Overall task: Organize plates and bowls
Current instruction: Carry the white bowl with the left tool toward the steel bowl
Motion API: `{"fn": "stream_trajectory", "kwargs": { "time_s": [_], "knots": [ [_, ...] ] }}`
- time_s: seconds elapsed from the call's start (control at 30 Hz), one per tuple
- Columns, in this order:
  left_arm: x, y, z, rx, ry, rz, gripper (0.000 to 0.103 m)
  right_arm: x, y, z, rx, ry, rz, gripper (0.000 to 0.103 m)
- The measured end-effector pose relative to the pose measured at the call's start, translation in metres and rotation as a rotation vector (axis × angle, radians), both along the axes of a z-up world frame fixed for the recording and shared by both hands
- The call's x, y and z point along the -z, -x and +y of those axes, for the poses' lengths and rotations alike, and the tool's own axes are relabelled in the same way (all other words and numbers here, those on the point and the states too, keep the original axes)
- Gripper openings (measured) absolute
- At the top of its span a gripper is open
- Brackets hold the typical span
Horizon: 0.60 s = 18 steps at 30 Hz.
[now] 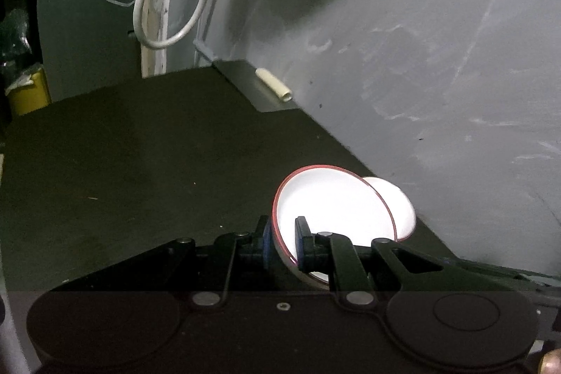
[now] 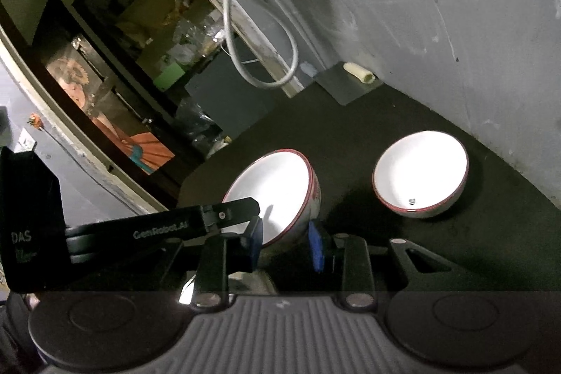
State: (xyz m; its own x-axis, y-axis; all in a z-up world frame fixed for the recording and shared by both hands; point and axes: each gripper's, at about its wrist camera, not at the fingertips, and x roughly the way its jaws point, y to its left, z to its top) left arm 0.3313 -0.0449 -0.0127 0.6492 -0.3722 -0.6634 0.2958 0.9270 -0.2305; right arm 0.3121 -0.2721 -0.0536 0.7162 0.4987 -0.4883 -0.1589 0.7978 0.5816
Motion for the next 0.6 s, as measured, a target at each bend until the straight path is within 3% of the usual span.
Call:
{"fn": "stream_trajectory", "kwargs": {
  "time_s": [0.3,0.6],
  "knots": [
    [-0.036,0.063,0.016,-0.009,0.044,-0.079,0.015,-0.039,0.055,0.010,-0.017,0.019,-0.067,0.030],
    [-0.040,0.129,0.034,-0.016,0.050,-0.086,0.015,-0.050,0.117,0.028,-0.051,0.040,-0.070,0.029]
  ]
}}
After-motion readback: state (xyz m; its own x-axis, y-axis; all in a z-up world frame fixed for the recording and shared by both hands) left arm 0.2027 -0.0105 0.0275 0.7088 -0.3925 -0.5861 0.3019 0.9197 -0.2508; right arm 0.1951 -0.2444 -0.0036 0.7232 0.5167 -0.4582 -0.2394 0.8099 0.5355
